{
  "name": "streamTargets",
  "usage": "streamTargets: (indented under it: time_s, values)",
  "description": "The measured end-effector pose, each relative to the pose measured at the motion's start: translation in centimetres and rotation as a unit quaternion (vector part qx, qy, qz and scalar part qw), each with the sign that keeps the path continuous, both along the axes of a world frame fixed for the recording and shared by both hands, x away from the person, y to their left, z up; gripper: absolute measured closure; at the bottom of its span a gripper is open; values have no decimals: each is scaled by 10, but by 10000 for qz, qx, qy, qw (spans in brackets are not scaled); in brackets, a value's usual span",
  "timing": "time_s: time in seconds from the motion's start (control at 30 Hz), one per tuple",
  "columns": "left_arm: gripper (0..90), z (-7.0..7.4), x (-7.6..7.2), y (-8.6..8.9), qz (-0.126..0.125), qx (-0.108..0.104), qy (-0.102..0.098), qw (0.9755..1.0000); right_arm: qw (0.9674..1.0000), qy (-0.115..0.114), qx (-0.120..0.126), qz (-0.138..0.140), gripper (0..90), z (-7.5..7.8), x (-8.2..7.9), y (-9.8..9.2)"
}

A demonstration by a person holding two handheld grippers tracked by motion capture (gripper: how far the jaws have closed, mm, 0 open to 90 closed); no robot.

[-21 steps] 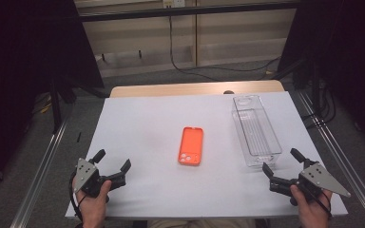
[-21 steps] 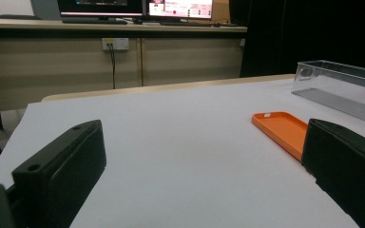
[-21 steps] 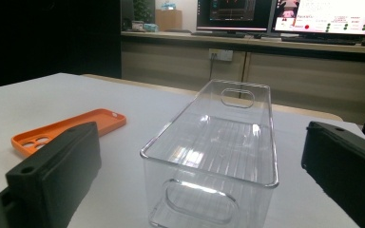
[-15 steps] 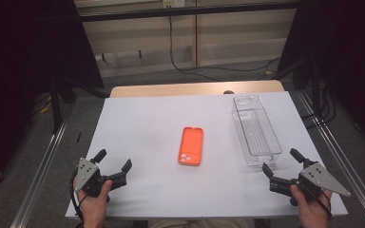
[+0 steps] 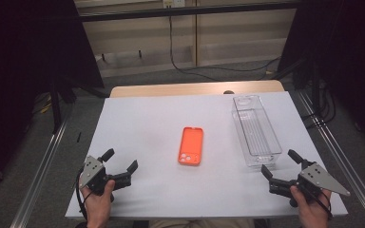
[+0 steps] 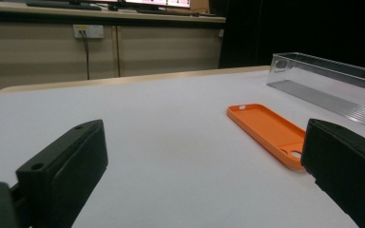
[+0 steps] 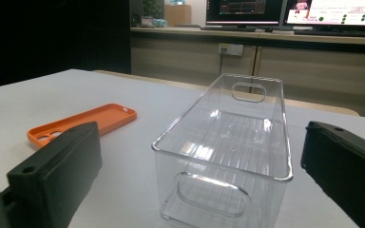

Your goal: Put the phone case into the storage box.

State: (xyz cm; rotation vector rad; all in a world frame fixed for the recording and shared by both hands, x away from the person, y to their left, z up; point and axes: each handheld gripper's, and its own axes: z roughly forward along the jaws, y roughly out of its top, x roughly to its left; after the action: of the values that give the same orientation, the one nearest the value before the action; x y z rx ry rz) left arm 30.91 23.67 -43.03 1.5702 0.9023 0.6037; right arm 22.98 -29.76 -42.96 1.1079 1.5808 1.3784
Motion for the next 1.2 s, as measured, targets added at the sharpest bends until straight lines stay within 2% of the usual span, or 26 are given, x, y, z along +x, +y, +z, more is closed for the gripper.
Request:
streamTargets:
  time_s: [0.03,0.07,0.17,0.33,0.37,0.43,0.5,0.6,0.63,0.7,0.8,0.87,0.97,1.07,1.13,1.2]
  values:
    - [33,0,0,0,0,0,0,10000,10000,0,0,0,0,0,0,0]
    - [41,0,1,-1,-159,26,45,9999,10000,-10,-17,-8,0,1,-1,0]
    - [40,1,2,-3,-302,86,25,9995,10000,-90,15,-18,0,3,-2,0]
    - [37,2,5,-7,-524,27,127,9985,10000,-41,22,-2,0,2,0,1]
    - [37,3,6,-9,-622,-63,129,9980,10000,-32,20,5,0,2,0,1]
    - [35,3,6,-10,-604,-13,98,9981,10000,-25,28,14,0,2,0,1]
    - [38,5,8,-15,-740,-36,28,9973,10000,-16,27,34,0,1,0,1]
    - [36,5,8,-17,-761,22,-31,9971,10000,-45,19,55,0,1,0,1]
    - [36,4,9,-18,-887,-107,67,9960,10000,-34,15,55,0,1,0,1]
    - [29,3,10,-19,-875,-61,35,9961,10000,-2,21,46,0,1,0,2]
    - [28,2,13,-23,-907,-111,14,9958,10000,28,7,37,0,1,1,2]
    - [27,1,17,-24,-963,-46,-8,9953,10000,26,4,40,0,1,1,2]
    - [22,3,18,-25,-911,66,-115,9958,10000,36,12,42,0,0,1,2]
    - [18,4,18,-28,-858,26,-147,9962,10000,31,1,64,0,0,1,3]
    - [17,5,19,-30,-888,115,-211,9958,10000,21,8,69,0,0,1,3]
    - [17,6,22,-37,-980,82,-245,9949,10000,13,20,72,0,1,1,3]
